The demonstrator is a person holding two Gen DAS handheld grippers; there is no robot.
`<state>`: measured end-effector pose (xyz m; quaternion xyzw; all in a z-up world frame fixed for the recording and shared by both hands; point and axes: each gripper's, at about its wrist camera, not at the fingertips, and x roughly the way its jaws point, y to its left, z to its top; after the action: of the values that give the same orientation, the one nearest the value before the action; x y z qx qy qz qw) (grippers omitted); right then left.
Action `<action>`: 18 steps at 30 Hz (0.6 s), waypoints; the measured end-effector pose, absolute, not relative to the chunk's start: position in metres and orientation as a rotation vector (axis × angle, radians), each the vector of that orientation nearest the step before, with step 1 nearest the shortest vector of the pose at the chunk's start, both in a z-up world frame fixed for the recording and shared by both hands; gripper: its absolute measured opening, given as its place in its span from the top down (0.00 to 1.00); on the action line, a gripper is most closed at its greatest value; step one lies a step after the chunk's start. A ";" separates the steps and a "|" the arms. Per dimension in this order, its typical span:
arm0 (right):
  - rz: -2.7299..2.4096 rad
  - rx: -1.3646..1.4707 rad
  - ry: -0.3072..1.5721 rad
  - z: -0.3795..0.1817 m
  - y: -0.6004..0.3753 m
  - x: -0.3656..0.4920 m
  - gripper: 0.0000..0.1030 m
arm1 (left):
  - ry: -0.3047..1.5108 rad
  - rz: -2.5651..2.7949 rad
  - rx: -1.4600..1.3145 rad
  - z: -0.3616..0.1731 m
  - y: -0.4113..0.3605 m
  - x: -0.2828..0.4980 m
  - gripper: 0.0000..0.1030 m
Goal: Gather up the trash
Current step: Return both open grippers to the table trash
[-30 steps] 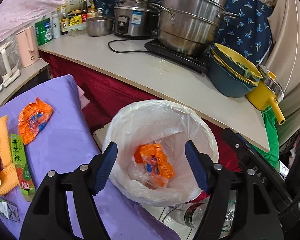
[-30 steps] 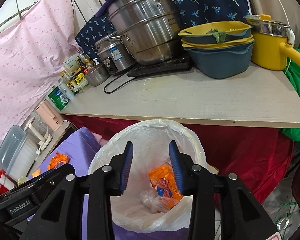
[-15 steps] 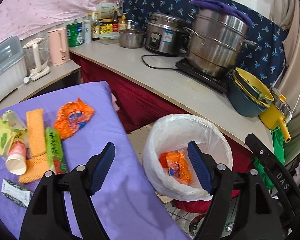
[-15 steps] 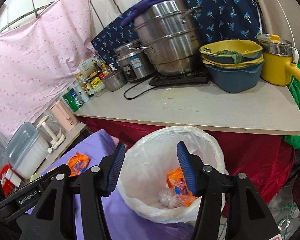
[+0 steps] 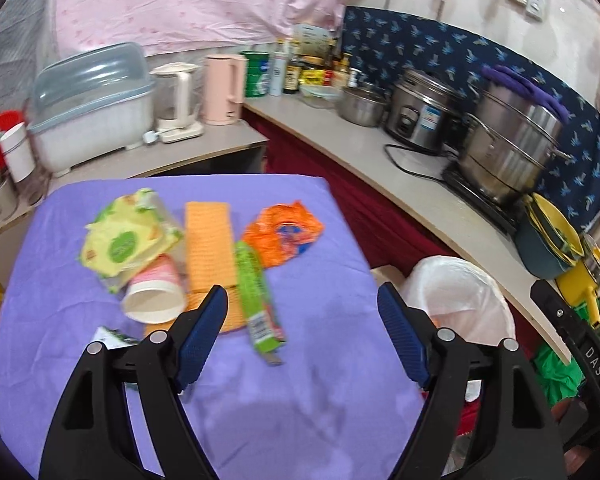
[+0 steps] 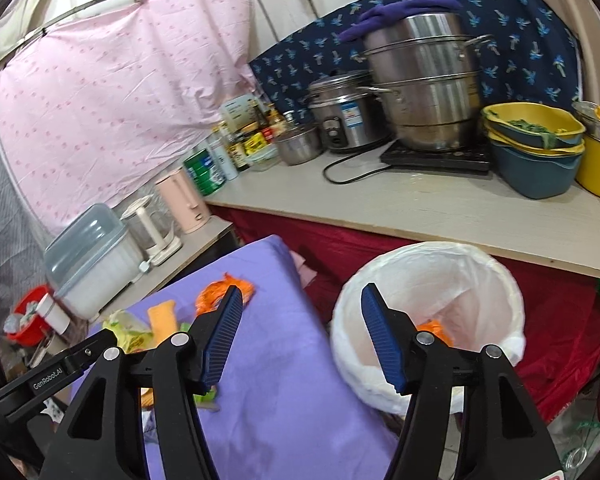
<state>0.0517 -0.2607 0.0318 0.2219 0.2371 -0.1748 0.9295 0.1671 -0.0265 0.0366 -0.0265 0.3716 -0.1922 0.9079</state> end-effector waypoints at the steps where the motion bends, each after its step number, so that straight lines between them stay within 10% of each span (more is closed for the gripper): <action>1: -0.347 0.449 0.490 0.031 -0.255 0.054 0.42 | 0.767 -0.380 -0.062 0.036 -0.017 0.167 0.29; 18: -0.151 0.344 0.623 0.004 -0.139 0.113 0.42 | 0.810 -0.149 -0.195 0.007 0.130 0.186 0.28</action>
<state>0.1126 -0.1386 0.0044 0.1682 0.3047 -0.0739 0.9346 0.1858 0.1297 0.0072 -0.0949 0.3931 -0.0723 0.9117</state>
